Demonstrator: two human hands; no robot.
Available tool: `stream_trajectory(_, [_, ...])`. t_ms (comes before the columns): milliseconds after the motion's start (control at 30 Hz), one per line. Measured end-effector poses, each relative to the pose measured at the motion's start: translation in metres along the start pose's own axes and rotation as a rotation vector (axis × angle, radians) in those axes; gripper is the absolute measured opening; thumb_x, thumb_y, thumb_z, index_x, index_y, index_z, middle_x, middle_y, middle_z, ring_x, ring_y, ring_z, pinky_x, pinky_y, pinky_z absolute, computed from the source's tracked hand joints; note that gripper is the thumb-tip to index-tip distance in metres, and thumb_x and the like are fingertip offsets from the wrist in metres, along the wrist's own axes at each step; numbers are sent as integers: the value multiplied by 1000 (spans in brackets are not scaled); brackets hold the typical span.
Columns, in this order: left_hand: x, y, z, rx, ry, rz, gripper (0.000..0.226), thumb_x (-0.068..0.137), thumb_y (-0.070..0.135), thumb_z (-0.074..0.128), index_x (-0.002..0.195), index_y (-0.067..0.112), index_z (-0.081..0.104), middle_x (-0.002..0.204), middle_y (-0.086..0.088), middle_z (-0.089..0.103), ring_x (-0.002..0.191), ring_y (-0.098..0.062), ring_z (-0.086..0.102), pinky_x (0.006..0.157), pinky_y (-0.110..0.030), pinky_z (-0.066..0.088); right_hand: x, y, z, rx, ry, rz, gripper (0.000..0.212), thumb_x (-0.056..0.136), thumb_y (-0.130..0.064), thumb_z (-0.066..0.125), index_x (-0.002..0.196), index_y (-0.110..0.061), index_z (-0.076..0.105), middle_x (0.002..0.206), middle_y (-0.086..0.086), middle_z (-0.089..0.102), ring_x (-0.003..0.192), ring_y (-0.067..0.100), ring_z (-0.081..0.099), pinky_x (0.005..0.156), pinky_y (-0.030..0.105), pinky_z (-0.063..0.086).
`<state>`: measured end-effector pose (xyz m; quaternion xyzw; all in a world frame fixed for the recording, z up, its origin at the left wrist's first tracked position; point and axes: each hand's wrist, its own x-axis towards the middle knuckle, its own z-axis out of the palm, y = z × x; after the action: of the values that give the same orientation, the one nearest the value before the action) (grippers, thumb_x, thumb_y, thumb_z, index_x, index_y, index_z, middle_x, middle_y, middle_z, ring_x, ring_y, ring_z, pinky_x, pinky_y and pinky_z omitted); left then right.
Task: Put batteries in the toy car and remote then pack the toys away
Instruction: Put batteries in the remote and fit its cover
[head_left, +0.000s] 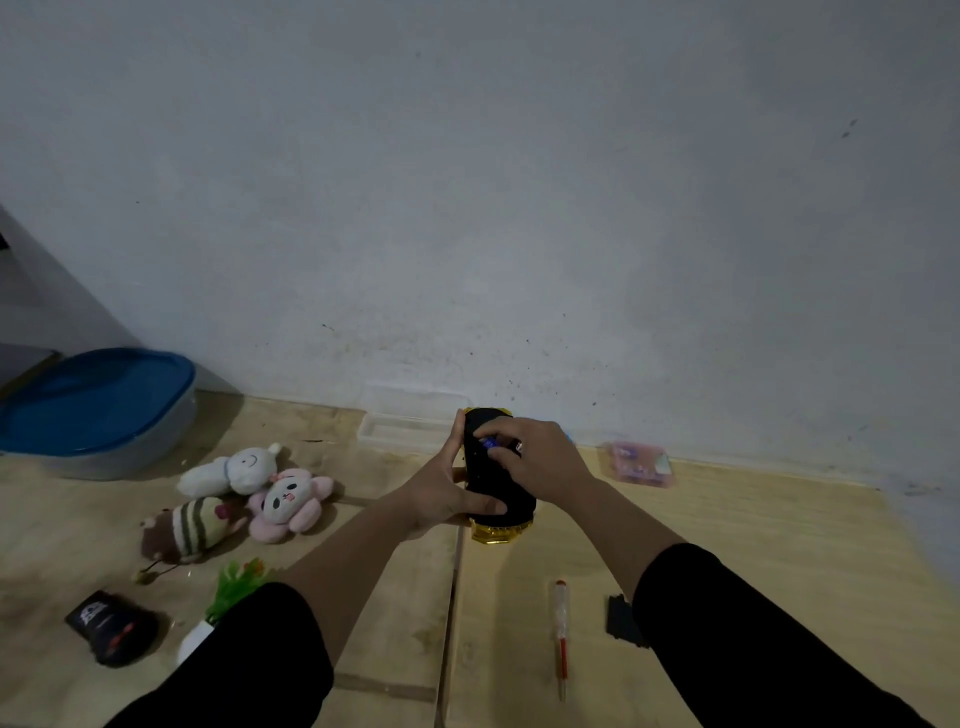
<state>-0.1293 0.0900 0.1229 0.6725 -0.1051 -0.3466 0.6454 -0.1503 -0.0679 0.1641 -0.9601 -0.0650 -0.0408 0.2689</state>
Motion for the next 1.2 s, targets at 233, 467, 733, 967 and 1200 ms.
stream_trajectory(233, [6, 3, 7, -6, 28, 5, 130, 68, -3, 81, 143, 55, -8, 136, 1, 43, 116, -26, 56, 85, -49, 55, 1, 9, -10, 111, 44, 80, 28, 84, -20, 67, 109, -20, 55, 93, 2, 69, 87, 20, 64, 79, 32, 53])
stream_trajectory(467, [6, 3, 5, 0, 36, 7, 130, 68, -2, 82, 142, 57, -6, 140, -1, 42, 112, -23, 60, 83, -46, 57, 4, 11, -21, -110, -143, 0, 23, 89, -26, 61, 111, -24, 70, 109, 2, 62, 101, 18, 56, 83, 29, 46])
stream_trajectory(733, [4, 2, 1, 13, 39, 17, 129, 67, -1, 82, 142, 58, -5, 136, 7, 41, 113, -21, 60, 86, -47, 55, 0, 4, -13, -57, -195, 35, 28, 83, -25, 68, 111, -23, 69, 117, -2, 67, 107, 17, 59, 92, 32, 48])
stream_trajectory(967, [1, 3, -1, 27, 36, 24, 129, 67, 0, 83, 141, 58, -6, 133, 6, 43, 114, -23, 59, 86, -47, 56, 1, -4, -15, -224, -228, 6, 25, 89, -29, 60, 112, -24, 69, 110, 0, 63, 102, 18, 56, 80, 28, 42])
stream_trajectory(1200, [-1, 3, -5, 12, 33, 38, 128, 68, 0, 82, 141, 58, -5, 129, 9, 47, 113, -20, 59, 84, -44, 56, -1, -4, -7, -66, -184, 77, 30, 86, -29, 64, 115, -25, 67, 120, -1, 65, 107, 18, 58, 90, 30, 47])
